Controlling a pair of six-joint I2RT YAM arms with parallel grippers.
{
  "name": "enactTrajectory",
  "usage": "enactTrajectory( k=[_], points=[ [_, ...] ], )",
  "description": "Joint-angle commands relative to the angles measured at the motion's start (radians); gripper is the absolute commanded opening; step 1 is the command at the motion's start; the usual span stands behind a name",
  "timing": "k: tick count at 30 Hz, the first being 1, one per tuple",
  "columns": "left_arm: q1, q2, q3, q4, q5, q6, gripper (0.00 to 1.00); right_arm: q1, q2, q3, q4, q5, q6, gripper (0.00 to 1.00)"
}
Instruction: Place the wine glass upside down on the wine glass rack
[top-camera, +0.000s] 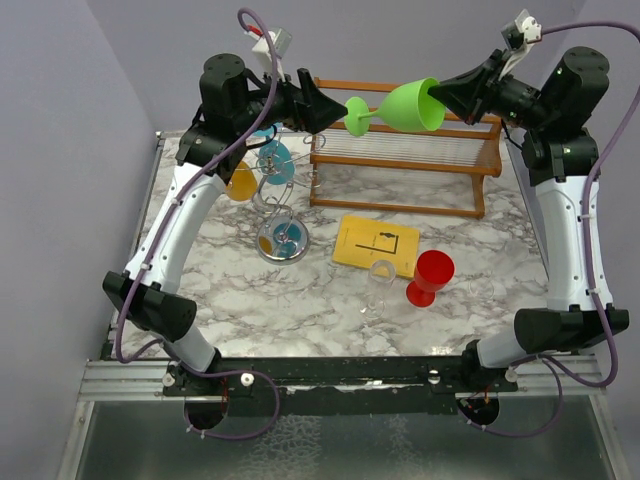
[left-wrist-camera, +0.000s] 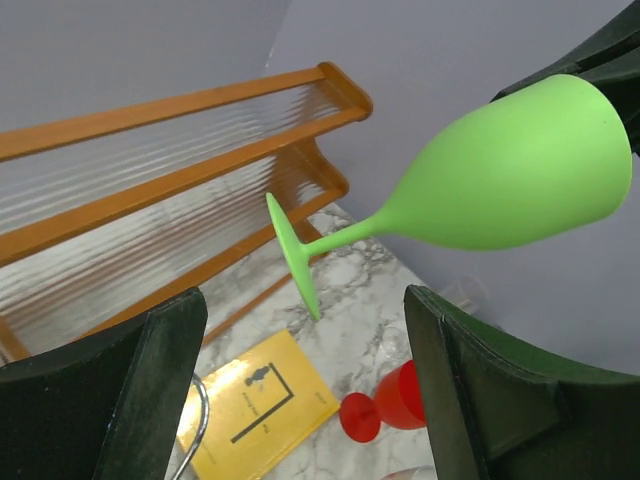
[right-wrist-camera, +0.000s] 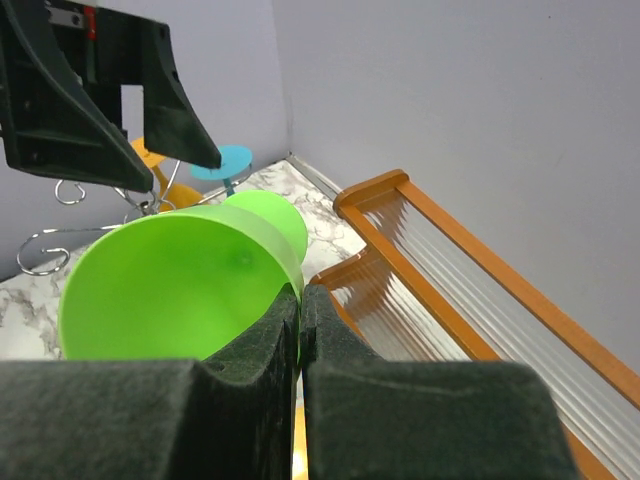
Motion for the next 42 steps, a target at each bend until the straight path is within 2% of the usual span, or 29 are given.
enactTrajectory(
  k=[1, 8, 16, 23, 25, 26, 30, 37, 39, 42],
  points=[
    [-0.033, 0.026, -0.02, 0.078, 0.07, -0.131, 0.81, 0.005, -0.028, -0.03, 0.096, -0.031, 0.092, 0.01],
    [-0.071, 0.05, -0.059, 0.085, 0.043, -0.167, 0.66, 0.005, -0.054, -0.08, 0.121, -0.037, 0.115, 0.01],
    [-0.08, 0.072, -0.051, 0.076, 0.024, -0.175, 0.32, 0.005, -0.077, -0.103, 0.108, -0.003, 0.095, 0.01],
    [-0.08, 0.069, -0.047, 0.052, -0.007, -0.142, 0.12, 0.005, -0.079, -0.115, 0.106, 0.001, 0.081, 0.02],
    [-0.08, 0.065, -0.042, 0.043, -0.023, -0.121, 0.04, 0.005, -0.079, -0.121, 0.102, 0.006, 0.073, 0.05],
    [-0.08, 0.064, -0.038, 0.035, -0.032, -0.113, 0.0, 0.005, -0.08, -0.125, 0.101, 0.008, 0.069, 0.07],
    [-0.08, 0.055, -0.014, -0.001, -0.074, -0.058, 0.0, 0.005, -0.085, -0.145, 0.096, 0.024, 0.049, 0.25],
    [-0.054, 0.033, 0.027, -0.047, -0.139, 0.017, 0.0, 0.005, -0.12, -0.179, 0.035, 0.024, -0.04, 0.82],
    [-0.042, 0.029, 0.034, -0.053, -0.161, 0.036, 0.0, 0.005, -0.135, -0.192, 0.013, 0.037, -0.073, 0.9],
    [-0.024, 0.019, 0.038, -0.058, -0.184, 0.061, 0.0, 0.005, -0.149, -0.201, -0.025, 0.078, -0.127, 0.95]
  ],
)
